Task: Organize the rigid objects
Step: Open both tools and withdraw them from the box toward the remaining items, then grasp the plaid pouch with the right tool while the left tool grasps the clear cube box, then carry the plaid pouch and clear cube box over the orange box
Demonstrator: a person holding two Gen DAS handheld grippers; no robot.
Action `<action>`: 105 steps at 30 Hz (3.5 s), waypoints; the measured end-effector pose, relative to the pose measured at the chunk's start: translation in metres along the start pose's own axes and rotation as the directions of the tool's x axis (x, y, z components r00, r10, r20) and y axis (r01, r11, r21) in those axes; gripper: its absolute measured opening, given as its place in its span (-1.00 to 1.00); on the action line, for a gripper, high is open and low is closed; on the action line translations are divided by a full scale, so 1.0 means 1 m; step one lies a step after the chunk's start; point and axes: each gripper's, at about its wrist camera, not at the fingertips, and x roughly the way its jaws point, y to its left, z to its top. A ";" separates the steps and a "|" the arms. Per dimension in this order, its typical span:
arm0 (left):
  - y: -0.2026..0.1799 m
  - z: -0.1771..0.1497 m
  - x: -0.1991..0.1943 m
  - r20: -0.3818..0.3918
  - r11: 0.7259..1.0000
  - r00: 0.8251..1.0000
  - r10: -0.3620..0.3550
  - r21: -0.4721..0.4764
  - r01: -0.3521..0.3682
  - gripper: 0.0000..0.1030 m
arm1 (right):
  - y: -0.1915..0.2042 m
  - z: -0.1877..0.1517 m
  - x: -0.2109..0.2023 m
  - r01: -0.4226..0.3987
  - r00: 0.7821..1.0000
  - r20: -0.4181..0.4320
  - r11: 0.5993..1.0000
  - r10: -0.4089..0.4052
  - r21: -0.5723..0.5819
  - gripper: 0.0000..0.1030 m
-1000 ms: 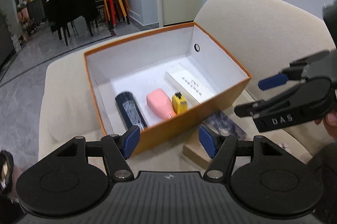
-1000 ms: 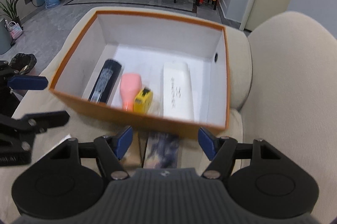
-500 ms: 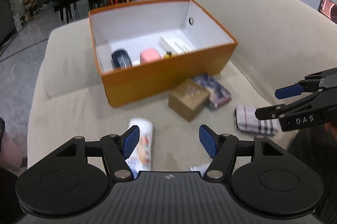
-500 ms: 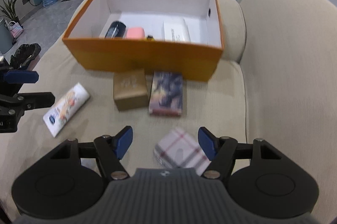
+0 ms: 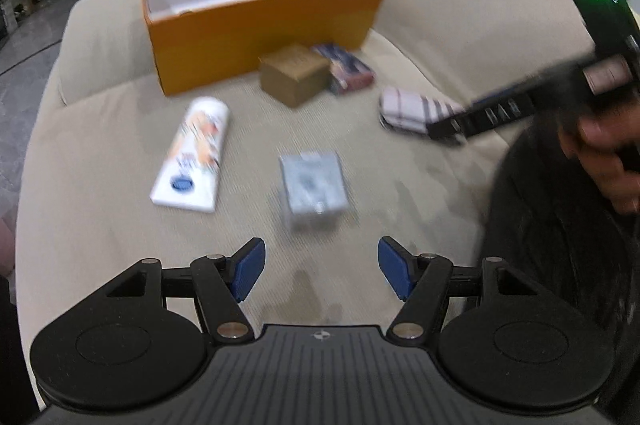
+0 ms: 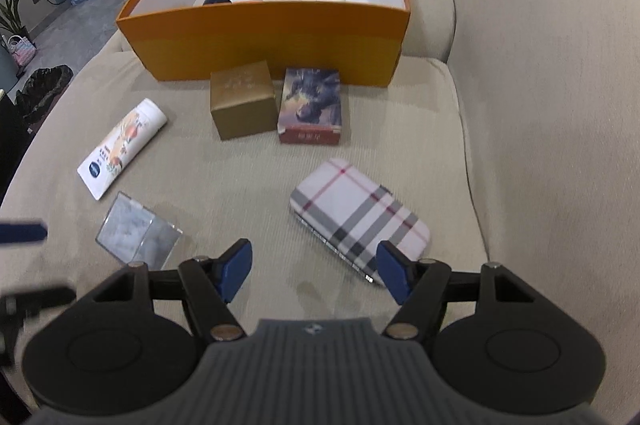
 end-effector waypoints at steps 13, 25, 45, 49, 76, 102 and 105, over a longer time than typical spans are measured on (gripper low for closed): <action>-0.005 -0.001 0.032 0.001 0.999 0.999 0.051 0.008 -0.051 0.53 | -0.001 -0.003 0.000 0.078 0.997 -0.016 0.988 -0.081 -0.131 0.36; 0.000 0.020 0.062 0.022 0.996 0.997 0.077 -0.043 -0.076 0.61 | -0.008 0.024 0.049 -0.068 0.985 -0.171 0.858 -0.024 -0.509 0.40; -0.001 0.025 0.086 0.037 0.996 0.996 0.083 -0.011 -0.083 0.01 | -0.042 0.044 0.094 -0.192 0.935 -0.351 0.912 0.058 -0.362 0.33; 0.002 0.026 0.085 0.034 0.995 0.995 0.096 0.001 -0.096 0.01 | -0.029 0.040 0.091 -0.197 0.924 -0.376 0.927 0.067 -0.319 0.30; 0.005 0.041 0.062 0.114 0.994 0.987 0.111 -0.003 -0.111 0.01 | -0.022 0.048 0.067 -0.158 0.955 -0.282 0.965 0.096 -0.209 0.24; 0.026 0.108 0.032 0.225 0.989 0.967 0.120 0.055 -0.135 0.01 | -0.007 0.089 0.018 -0.194 0.976 -0.137 0.957 0.167 -0.215 0.24; 0.032 0.124 0.030 0.241 0.987 0.962 0.127 0.063 -0.146 0.01 | -0.010 0.101 0.013 -0.193 0.979 -0.113 0.958 0.172 -0.210 0.24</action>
